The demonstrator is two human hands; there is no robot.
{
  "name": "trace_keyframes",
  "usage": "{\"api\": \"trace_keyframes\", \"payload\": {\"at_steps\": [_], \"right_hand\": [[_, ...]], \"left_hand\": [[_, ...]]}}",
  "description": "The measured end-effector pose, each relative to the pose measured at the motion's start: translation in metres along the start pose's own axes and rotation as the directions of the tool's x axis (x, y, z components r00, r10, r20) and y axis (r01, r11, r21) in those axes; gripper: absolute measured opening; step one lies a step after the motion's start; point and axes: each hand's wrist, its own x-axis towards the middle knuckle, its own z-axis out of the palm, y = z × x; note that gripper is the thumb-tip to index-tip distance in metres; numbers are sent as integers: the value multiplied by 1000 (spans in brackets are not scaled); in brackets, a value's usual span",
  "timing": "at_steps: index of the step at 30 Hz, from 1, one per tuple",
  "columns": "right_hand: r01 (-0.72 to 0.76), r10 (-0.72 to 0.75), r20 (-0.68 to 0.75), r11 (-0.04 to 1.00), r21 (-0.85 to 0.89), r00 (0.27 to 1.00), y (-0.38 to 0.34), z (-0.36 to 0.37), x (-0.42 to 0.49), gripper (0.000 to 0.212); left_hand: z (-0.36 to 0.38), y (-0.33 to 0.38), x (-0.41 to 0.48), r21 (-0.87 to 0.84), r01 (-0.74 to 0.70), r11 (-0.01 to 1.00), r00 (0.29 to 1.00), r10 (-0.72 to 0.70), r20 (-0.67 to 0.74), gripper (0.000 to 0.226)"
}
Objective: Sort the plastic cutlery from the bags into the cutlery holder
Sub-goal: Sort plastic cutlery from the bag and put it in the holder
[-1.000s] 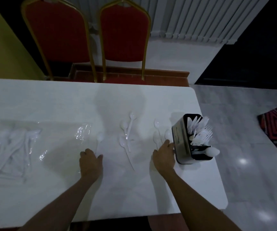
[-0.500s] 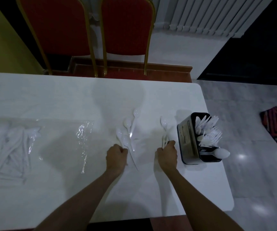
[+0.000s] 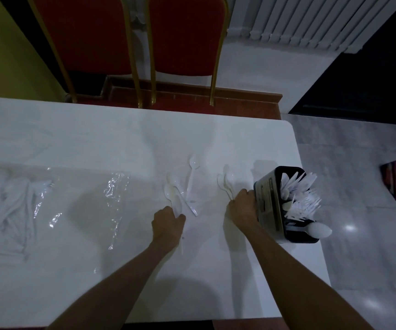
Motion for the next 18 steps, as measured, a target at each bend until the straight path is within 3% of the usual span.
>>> {"api": "trace_keyframes", "payload": {"at_steps": [4,6,9,14,18], "right_hand": [[24,-32,32,975,222,999,-21,-5,8,11],[53,-77,69,954,294,995,-41,-4,12,23],[21,-69,107,917,399,992,-73,7,20,19],[3,-55,100,889,458,993,-103,24,28,33],[15,-74,124,907,421,989,-106,24,26,29]], "left_hand": [[-15,-6,2,-149,-52,987,994,36,-107,28],[-20,-3,11,-220,-22,975,987,-14,-160,29],[-27,8,30,-214,25,977,983,-62,-170,30],[-29,10,49,-157,61,986,987,-82,-135,33],[-26,4,54,-180,87,980,993,-99,-59,31]]}}
